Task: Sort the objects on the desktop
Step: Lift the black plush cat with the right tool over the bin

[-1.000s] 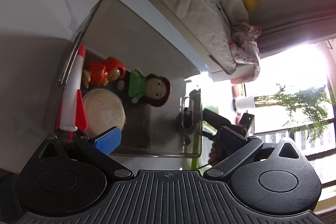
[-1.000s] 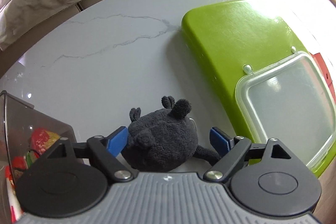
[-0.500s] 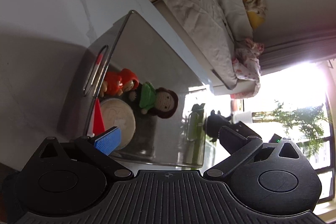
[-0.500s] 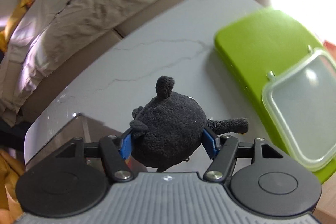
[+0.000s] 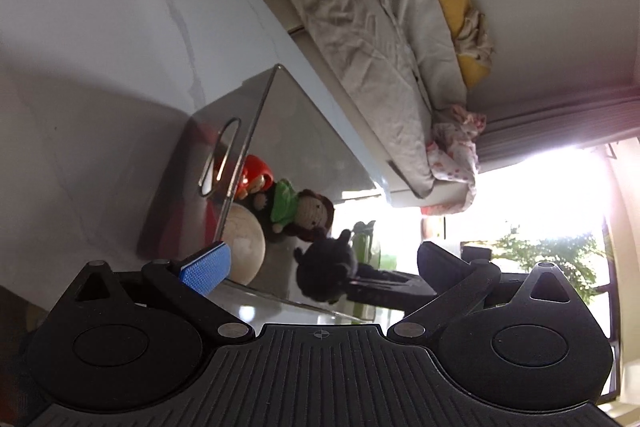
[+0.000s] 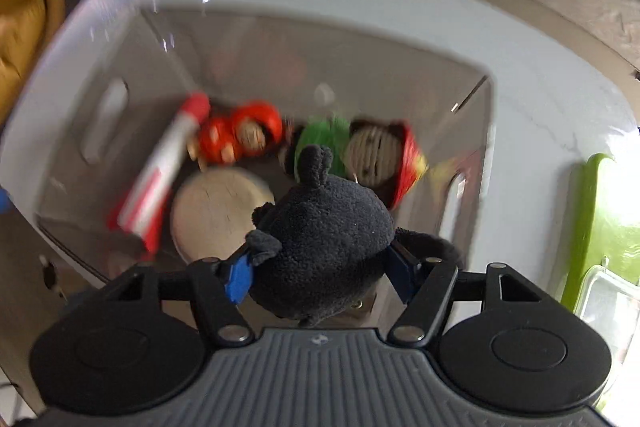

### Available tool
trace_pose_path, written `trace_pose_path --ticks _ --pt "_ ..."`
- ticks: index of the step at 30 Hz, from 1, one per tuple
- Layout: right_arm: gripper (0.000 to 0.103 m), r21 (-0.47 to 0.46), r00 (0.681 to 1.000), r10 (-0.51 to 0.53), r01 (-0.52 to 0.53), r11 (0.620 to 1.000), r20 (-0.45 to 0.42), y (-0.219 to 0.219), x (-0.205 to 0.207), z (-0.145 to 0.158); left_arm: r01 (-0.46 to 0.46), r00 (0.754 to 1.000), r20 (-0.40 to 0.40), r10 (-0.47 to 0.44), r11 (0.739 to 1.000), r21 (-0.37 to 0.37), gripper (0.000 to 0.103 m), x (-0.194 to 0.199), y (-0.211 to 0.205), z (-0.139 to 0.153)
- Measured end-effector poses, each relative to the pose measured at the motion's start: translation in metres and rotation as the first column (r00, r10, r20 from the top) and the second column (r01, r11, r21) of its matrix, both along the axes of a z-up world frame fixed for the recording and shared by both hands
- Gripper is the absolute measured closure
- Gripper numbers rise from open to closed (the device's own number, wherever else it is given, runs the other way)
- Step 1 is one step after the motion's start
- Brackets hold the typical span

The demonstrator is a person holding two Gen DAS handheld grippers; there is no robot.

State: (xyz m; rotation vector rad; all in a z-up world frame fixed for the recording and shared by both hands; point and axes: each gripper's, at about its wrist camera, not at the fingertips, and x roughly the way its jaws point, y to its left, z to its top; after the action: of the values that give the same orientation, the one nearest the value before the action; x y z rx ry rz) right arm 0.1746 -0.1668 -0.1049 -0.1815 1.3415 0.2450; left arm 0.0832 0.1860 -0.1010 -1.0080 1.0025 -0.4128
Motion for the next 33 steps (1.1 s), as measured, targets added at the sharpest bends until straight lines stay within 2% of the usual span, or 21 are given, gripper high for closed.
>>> trace_pose_path --ticks 5,9,14,18,22,27,29,33 --pt "0.032 -0.103 0.997 0.023 -0.031 0.994 -0.078 0.017 0.001 -0.027 -0.07 0.998 -0.009 0.069 0.997 -0.032 0.0 -0.004 0.023 -0.006" --pt "0.032 -0.172 0.99 0.034 -0.058 0.983 -0.138 0.029 0.0 -0.045 -0.067 0.998 -0.022 0.066 0.997 -0.039 0.0 -0.004 0.027 -0.012" --pt "0.032 -0.131 0.983 0.033 -0.057 0.99 -0.182 0.019 -0.026 -0.036 -0.035 0.999 -0.035 0.034 0.999 -0.023 0.0 0.001 0.019 -0.018" --pt "0.032 -0.094 0.972 0.05 -0.073 0.993 -0.229 0.009 -0.052 -0.03 0.046 0.998 -0.044 -0.046 0.999 0.017 0.0 0.01 -0.004 -0.021" --pt "0.032 -0.081 0.974 0.049 -0.069 0.994 -0.22 -0.001 -0.07 -0.021 0.124 0.99 -0.072 -0.119 0.99 0.073 0.0 0.021 -0.031 -0.026" --pt "0.029 -0.057 0.974 0.048 -0.062 0.996 -0.223 -0.008 -0.07 -0.011 0.189 0.98 -0.089 -0.178 0.972 0.139 0.0 0.022 -0.054 -0.026" --pt "0.028 -0.04 0.973 0.052 -0.063 0.997 -0.227 -0.011 -0.066 -0.014 0.196 0.979 -0.087 -0.185 0.968 0.154 0.0 0.021 -0.058 -0.024" --pt "0.028 0.02 0.973 0.043 -0.04 0.999 -0.227 -0.022 -0.064 0.005 0.179 0.983 -0.082 -0.167 0.97 0.167 0.0 0.022 -0.057 -0.02"
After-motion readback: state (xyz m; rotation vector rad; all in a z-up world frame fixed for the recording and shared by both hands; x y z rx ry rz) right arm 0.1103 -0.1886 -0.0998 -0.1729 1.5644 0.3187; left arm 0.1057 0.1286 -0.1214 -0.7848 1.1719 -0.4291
